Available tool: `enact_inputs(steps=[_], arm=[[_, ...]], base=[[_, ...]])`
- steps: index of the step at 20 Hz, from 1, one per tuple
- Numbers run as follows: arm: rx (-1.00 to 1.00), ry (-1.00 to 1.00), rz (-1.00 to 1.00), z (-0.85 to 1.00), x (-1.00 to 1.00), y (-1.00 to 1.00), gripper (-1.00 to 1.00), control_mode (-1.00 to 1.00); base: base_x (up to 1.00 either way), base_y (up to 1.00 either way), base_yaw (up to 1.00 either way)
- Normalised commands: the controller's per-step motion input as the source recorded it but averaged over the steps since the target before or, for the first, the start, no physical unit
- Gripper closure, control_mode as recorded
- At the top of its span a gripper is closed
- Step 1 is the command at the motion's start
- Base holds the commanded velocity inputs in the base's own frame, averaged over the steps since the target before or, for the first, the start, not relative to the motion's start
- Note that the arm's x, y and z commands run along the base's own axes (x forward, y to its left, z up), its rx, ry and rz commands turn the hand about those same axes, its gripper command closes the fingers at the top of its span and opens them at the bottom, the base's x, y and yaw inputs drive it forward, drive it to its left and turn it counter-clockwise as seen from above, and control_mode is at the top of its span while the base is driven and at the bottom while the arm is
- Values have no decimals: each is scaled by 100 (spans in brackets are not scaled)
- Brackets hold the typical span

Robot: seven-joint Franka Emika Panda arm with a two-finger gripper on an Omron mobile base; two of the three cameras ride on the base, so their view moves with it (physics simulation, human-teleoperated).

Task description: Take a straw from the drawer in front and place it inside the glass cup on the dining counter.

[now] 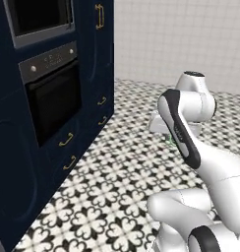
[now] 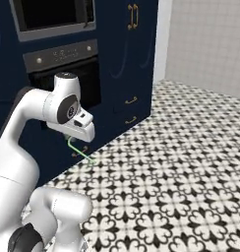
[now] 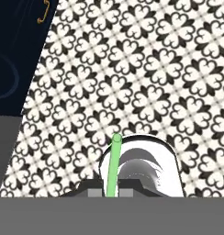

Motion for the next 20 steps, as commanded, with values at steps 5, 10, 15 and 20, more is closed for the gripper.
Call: enact_inputs(steps=[5, 10, 15, 20], arm=[[0, 0, 0, 0, 0, 0, 100, 100], [0, 0, 0, 0, 0, 0, 100, 100], [0, 0, 0, 0, 0, 0, 100, 100], [0, 0, 0, 0, 0, 0, 100, 100]], base=[[100, -60, -36], [100, -46, -25], [100, -24, -25], [100, -13, -29]])
